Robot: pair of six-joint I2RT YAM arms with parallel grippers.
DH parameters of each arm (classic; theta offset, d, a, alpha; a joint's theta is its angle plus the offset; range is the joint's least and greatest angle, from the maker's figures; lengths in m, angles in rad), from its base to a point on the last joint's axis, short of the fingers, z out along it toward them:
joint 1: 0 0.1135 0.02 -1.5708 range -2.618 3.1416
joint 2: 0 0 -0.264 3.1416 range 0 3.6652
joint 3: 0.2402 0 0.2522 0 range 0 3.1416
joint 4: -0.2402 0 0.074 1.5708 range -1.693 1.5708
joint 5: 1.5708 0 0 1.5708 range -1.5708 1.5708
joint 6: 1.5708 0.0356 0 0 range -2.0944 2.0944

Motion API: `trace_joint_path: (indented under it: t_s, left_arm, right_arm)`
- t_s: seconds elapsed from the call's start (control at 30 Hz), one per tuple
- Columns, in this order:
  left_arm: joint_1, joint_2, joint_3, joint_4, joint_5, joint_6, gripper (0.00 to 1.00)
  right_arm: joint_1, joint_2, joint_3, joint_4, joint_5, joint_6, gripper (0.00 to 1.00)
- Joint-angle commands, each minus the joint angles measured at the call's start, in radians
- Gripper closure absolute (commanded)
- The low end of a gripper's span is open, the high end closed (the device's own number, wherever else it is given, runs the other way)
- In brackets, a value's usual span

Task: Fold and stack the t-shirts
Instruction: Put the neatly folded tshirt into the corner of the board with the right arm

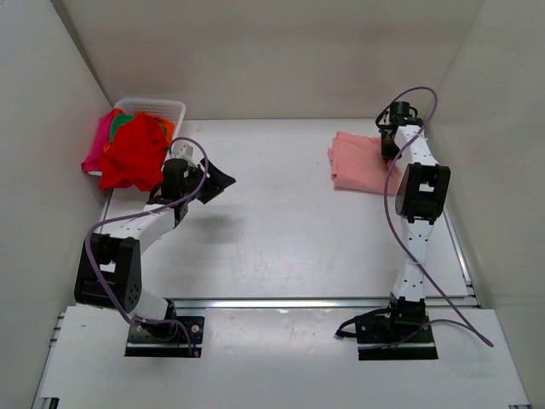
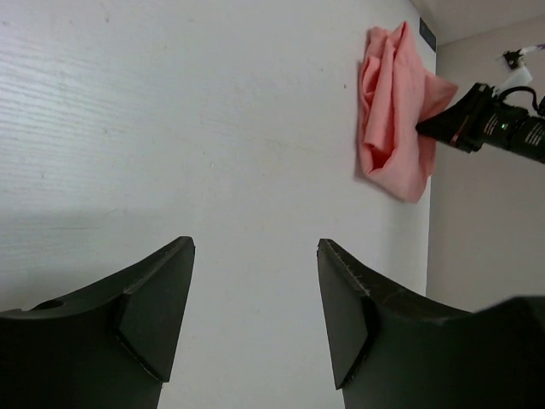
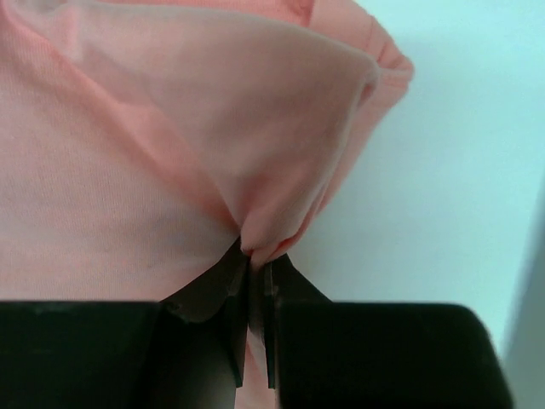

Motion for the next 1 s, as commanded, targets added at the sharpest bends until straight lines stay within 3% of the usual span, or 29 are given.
trace_joint_path:
  t_s: [0.0,0.1,0.27,0.63,0.73,0.83,0.97]
  left_arm:
    - [-0.008,-0.047,-0.027,0.004,0.063,0.017,0.30]
    - [-0.013,-0.052,-0.030,-0.002,0.090,0.026,0.30]
    - [-0.016,-0.061,-0.036,-0.017,0.130,0.023,0.31]
    - [-0.007,-0.064,-0.047,-0.071,0.140,0.044,0.31]
    - [-0.019,-0.075,-0.047,-0.083,0.138,0.050,0.31]
    - [-0.023,-0.092,-0.059,-0.086,0.129,0.052,0.31]
    - [-0.031,-0.139,-0.082,-0.100,0.118,0.041,0.30]
  right_arm:
    - [-0.018,0.075,0.127,0.043,0.152,-0.100,1.00]
    - [-0.053,0.120,0.211,0.081,0.193,-0.152,1.00]
    - [-0.107,0.135,0.146,0.262,0.263,-0.254,1.00]
    - [-0.154,0.230,0.185,0.359,0.301,-0.300,0.99]
    - [-0.150,0.215,0.170,0.400,0.292,-0.326,0.83]
    - [-0.154,0.178,0.190,0.399,0.249,-0.303,0.50]
    - [-0.138,0.096,0.189,0.408,0.244,-0.302,0.25]
